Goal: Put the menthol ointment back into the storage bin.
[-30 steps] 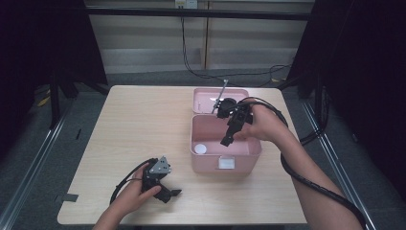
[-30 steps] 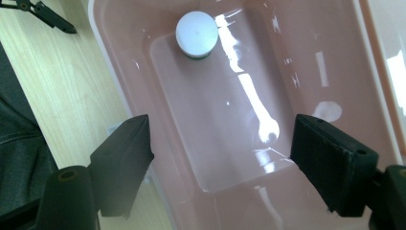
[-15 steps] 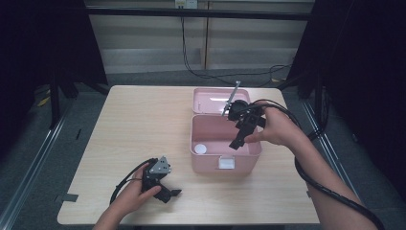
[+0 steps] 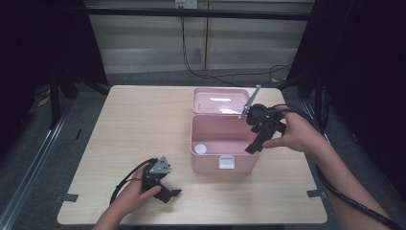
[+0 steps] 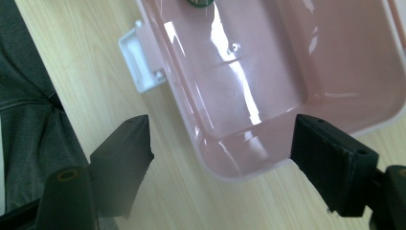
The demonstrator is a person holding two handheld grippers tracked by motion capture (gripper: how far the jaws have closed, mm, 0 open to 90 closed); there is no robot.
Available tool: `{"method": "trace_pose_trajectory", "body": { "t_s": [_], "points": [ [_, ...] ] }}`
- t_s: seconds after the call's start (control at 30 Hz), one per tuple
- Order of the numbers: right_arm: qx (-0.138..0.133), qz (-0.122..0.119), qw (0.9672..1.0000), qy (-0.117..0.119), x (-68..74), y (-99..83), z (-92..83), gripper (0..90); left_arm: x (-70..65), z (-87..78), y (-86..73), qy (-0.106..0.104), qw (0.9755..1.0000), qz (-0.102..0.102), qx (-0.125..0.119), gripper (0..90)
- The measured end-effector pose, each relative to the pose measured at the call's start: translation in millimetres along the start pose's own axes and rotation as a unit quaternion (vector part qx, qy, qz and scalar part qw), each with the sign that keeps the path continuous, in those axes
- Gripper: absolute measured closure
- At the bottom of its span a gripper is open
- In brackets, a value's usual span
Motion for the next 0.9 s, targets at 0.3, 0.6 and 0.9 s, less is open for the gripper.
{"method": "trace_pose_trajectory", "body": {
  "t_s": [0.3, 0.6, 0.9],
  "points": [
    [-0.002, 0.008, 0.9999, -0.008, 5.6, -25.6, -7.4, 21.4, 0.0, 0.0, 0.0, 0.000, 1.0000, 0.000, 0.000, 0.0],
    [-0.010, 0.016, 0.9998, -0.010, 18.9, -49.8, -9.0, 21.2, 0.0, 0.1, 0.0, 0.000, 1.0000, 0.000, -0.001, 0.0],
    [-0.001, 0.026, 0.9995, -0.018, 26.4, -78.1, 1.6, 20.8, -0.2, 0.1, -0.1, 0.000, 1.0000, -0.002, 0.000, 0.0]
  ]
}}
Point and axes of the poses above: each handheld gripper's, and its own axes: z roughly forward along the jaws, y roughly out of its top, x roughly to its left, the point moved 5 cm from there along z, roughly forward along the jaws, and after that the axes turned 9 degrees about -z, right-handed, at the moved point
